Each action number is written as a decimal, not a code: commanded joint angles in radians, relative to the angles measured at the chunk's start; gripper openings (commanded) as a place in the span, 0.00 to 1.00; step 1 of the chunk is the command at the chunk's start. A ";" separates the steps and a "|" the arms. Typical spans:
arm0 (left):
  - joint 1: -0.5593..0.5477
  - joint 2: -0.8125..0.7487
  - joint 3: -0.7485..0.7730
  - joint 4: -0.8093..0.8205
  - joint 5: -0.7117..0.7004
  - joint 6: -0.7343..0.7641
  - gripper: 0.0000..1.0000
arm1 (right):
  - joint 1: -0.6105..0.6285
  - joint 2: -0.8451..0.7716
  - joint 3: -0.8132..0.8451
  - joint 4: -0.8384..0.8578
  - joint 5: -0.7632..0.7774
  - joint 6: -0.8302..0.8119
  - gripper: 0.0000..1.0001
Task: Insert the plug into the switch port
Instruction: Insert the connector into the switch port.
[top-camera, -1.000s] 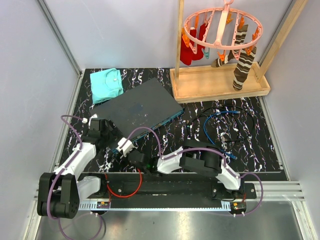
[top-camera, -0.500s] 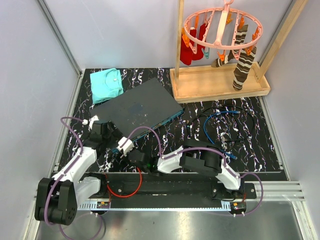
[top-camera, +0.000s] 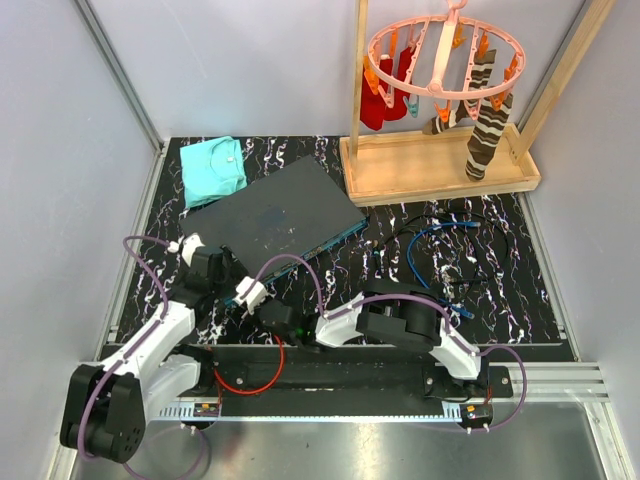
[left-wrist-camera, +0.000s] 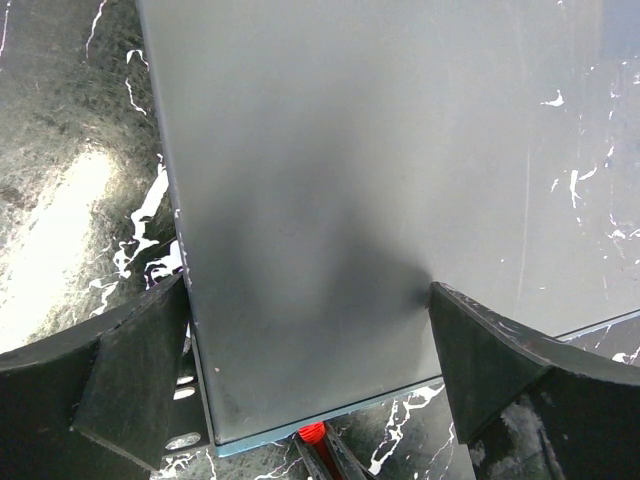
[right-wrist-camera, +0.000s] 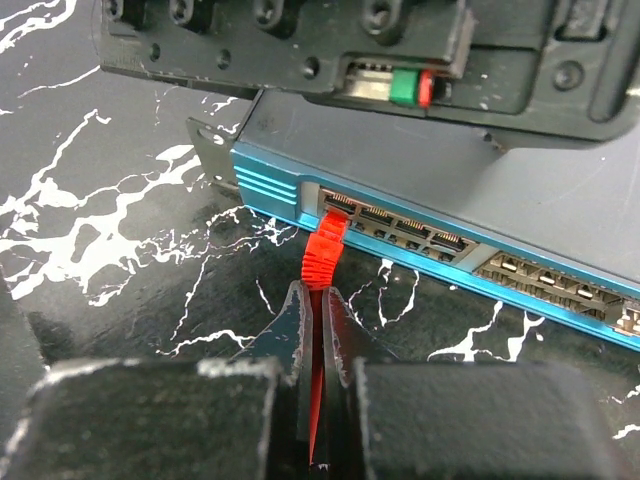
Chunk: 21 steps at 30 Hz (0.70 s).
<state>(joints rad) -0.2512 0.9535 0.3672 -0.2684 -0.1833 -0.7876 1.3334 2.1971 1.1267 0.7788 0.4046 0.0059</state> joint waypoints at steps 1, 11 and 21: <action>-0.209 0.030 -0.060 -0.146 0.786 -0.157 0.00 | -0.137 0.050 0.137 0.444 0.180 -0.110 0.00; -0.226 -0.018 -0.024 -0.193 0.730 -0.165 0.12 | -0.152 -0.037 0.044 0.481 0.198 -0.080 0.28; -0.223 -0.035 0.065 -0.236 0.559 -0.200 0.57 | -0.148 -0.314 -0.292 0.291 0.123 0.106 0.58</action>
<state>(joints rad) -0.4023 0.9031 0.4065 -0.4503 -0.0635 -0.8673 1.2987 2.0739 0.8902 0.9813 0.3672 0.0704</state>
